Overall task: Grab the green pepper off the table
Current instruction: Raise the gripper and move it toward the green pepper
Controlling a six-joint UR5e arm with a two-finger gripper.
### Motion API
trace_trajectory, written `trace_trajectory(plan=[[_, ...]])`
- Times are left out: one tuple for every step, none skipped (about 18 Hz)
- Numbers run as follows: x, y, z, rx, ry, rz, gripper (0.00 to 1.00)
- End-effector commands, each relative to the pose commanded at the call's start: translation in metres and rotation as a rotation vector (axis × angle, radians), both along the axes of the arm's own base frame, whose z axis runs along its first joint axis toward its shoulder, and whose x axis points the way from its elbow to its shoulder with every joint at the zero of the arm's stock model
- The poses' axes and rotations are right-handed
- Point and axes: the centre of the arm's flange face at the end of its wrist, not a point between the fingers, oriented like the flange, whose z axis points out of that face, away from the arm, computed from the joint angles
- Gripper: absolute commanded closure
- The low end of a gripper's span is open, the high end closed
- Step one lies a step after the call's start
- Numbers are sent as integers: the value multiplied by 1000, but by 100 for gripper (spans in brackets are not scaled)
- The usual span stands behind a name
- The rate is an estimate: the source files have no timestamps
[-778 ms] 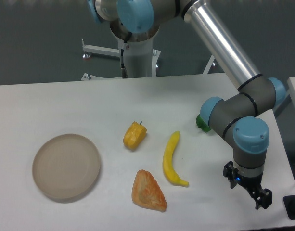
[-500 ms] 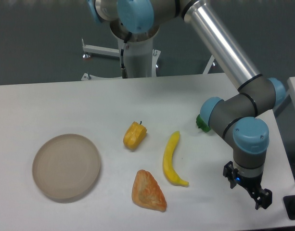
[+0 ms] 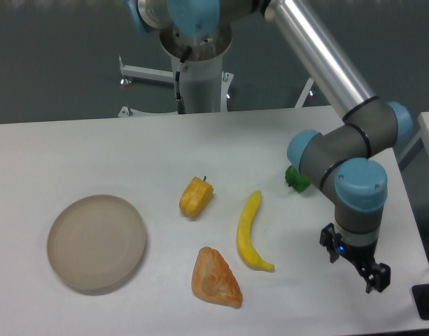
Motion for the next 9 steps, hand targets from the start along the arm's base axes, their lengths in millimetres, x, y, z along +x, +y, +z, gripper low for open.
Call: trace_trajectory(plan=[[1, -8, 4, -16, -9, -13, 0], [1, -16, 8, -37, -23, -31, 0], [2, -23, 15, -56, -33, -50, 0], [2, -32, 19, -75, -48, -63, 0], [4, -42, 23, -93, -64, -66, 0], [7, -51, 24, -116, -75, -61, 0], [9, -63, 25, -138, -79, -51, 0], [7, -79, 29, -144, -83, -34, 0], [6, -93, 29, -145, -99, -17, 0]])
